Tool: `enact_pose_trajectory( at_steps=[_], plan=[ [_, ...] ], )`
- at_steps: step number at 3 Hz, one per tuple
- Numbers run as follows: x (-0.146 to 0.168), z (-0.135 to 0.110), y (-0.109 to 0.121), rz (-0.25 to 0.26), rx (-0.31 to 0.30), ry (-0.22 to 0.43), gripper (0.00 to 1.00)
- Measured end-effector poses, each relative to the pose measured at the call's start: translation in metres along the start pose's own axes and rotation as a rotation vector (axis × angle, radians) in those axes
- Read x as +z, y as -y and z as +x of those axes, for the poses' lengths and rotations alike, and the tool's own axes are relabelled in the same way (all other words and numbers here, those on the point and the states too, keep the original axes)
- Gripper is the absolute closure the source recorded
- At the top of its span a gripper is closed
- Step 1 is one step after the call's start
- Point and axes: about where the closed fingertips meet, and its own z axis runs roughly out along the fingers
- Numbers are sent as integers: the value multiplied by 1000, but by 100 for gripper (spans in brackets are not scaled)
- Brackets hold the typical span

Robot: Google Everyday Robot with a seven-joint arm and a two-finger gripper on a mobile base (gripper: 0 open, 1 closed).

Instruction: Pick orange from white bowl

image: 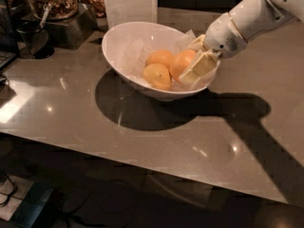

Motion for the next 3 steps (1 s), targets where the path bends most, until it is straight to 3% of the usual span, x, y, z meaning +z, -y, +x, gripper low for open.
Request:
enact_pose_trajectory(
  at_steps=[3],
  plan=[
    [-53,-39,-64,85,-153,90,100]
  ],
)
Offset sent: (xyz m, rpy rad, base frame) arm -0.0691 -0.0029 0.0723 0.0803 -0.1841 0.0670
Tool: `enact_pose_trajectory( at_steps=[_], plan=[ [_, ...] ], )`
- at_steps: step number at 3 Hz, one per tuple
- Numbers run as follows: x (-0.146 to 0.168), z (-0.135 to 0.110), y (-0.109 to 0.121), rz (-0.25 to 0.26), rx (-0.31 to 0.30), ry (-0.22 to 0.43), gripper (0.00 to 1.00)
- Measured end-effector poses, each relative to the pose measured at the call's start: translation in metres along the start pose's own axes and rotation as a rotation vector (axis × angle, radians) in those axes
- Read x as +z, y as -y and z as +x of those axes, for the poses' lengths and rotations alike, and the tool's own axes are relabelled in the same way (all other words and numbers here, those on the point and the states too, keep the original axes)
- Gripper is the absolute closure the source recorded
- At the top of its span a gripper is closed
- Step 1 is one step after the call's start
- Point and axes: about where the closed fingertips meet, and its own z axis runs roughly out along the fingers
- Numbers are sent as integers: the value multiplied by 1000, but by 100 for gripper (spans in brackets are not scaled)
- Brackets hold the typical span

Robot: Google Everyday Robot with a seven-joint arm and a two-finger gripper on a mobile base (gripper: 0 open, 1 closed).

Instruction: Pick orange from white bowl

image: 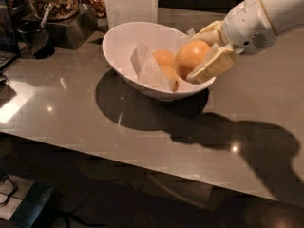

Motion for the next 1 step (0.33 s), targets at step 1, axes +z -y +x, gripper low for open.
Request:
enact_pose_trajectory(
  at_steps=[1],
  plan=[
    [-15,-10,-16,33,-33,13,100]
  ],
)
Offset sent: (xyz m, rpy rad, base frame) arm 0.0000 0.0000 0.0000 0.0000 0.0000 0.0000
